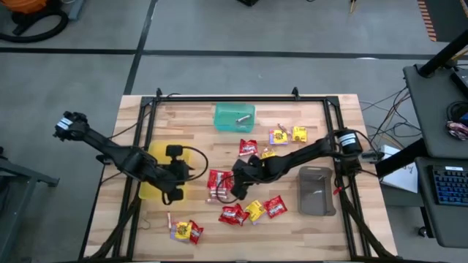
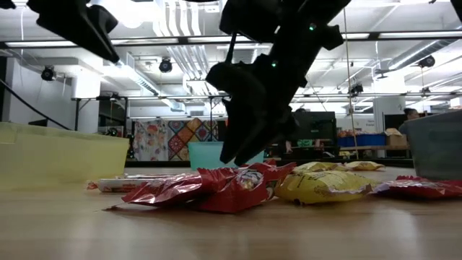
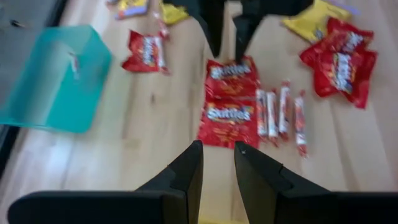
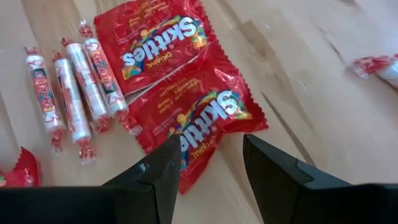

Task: Sort candy
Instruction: Put the red candy into the black bin

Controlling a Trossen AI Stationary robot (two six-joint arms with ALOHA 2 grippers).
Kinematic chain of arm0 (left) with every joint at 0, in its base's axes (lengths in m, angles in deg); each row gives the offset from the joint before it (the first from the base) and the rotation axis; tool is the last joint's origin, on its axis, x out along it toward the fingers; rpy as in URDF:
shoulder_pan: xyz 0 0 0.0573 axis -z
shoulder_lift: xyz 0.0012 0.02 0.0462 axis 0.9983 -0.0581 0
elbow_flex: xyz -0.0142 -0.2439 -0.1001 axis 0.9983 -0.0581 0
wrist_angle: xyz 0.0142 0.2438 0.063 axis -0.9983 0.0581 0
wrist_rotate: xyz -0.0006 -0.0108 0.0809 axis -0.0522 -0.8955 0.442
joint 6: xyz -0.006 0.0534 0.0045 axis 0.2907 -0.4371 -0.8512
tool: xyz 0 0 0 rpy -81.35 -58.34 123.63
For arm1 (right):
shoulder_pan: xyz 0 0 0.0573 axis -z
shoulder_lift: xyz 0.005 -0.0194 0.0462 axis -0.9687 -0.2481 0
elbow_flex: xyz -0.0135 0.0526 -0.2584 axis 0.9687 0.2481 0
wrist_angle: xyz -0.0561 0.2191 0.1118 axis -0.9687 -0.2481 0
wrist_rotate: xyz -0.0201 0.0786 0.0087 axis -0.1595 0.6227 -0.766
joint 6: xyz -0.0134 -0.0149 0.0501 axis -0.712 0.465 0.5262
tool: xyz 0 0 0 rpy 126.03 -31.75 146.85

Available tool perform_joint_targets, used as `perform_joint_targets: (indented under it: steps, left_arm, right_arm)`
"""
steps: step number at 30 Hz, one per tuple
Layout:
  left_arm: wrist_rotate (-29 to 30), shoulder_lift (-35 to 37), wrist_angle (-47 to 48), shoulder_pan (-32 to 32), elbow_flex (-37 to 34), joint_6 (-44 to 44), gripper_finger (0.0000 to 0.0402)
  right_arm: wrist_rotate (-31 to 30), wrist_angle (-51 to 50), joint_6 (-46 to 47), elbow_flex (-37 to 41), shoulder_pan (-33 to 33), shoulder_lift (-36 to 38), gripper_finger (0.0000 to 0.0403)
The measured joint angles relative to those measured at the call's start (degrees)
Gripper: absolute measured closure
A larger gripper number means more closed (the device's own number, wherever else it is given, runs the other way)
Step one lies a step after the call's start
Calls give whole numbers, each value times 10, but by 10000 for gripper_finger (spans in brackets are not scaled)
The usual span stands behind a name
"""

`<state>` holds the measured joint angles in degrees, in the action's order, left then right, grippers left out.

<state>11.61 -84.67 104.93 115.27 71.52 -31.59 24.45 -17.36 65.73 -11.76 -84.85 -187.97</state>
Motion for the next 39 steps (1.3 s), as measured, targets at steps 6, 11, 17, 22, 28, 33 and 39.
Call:
perform_joint_targets:
  steps: [6,11,17,22,28,33,39]
  left_arm:
    - [25,7,-2,0,0,0,325]
    - [37,-2,-4,0,0,0,325]
    - [40,-11,-4,0,-2,4,325]
    - [41,-17,-5,0,-3,17,325]
    - [41,-24,-5,0,-3,51,325]
    - [41,-31,-5,0,-4,82,325]
    - [41,-41,-10,0,-4,89,325]
  right_arm:
    - [-1,20,11,-3,1,-35,241]
    - [-6,31,15,-5,1,-60,272]
    - [-8,32,-7,-5,2,-65,351]
    - [-15,31,-35,-4,2,-56,390]
    - [-8,3,-93,0,2,-9,394]
    - [-10,-77,-126,-2,-3,61,394]
    - [-13,-183,-134,0,-13,143,394]
